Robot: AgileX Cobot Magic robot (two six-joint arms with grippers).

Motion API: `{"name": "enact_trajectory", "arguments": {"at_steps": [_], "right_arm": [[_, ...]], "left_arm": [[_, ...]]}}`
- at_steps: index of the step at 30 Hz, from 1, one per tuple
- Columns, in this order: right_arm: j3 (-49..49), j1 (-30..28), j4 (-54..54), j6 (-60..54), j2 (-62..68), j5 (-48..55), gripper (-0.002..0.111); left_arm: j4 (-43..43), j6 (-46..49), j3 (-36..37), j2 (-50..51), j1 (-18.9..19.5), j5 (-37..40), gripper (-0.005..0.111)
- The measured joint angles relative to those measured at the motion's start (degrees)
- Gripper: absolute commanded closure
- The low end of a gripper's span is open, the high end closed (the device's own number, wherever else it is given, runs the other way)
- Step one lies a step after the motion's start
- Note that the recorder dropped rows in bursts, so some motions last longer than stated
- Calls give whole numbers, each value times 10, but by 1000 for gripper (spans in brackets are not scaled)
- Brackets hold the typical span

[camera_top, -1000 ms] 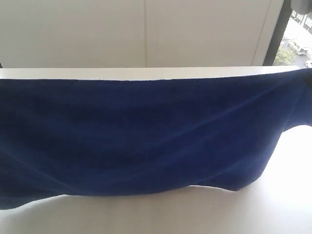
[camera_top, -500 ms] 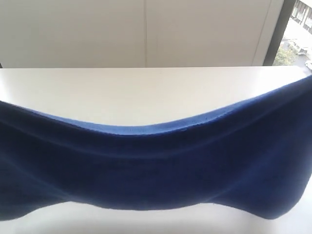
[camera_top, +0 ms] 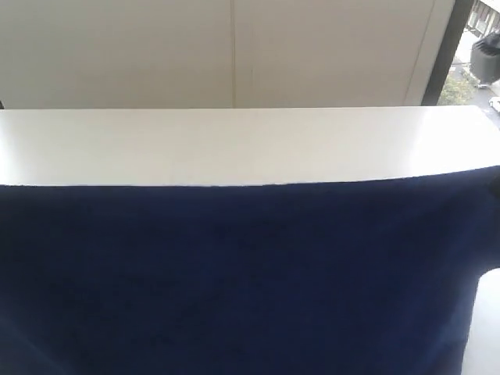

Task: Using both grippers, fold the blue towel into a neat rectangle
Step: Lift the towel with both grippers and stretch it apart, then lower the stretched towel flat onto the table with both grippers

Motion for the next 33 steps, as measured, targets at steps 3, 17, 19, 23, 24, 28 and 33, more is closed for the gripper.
{"name": "enact_trajectory", "arguments": {"at_steps": [3,17,19,23,24,28,33], "right_arm": [[0,0,-12,1,40,-29,108],[0,0,-60,21,173,-281,108],[0,0,-64,27,194,-322,108],[0,1,-77,28,243,-386,108],[0,1,-79,28,257,-399,108],[0,1,-83,34,311,-449,108],[0,1,-86,44,369,-511,108]], "left_arm": [[56,-41,19,36,0,-29,107],[173,-217,59,233,162,-303,107],[177,-231,59,259,191,-338,107],[180,-239,59,313,239,-404,107],[180,-239,59,327,249,-418,107],[186,-240,59,377,278,-477,107],[209,-241,55,431,304,-513,107]]}}
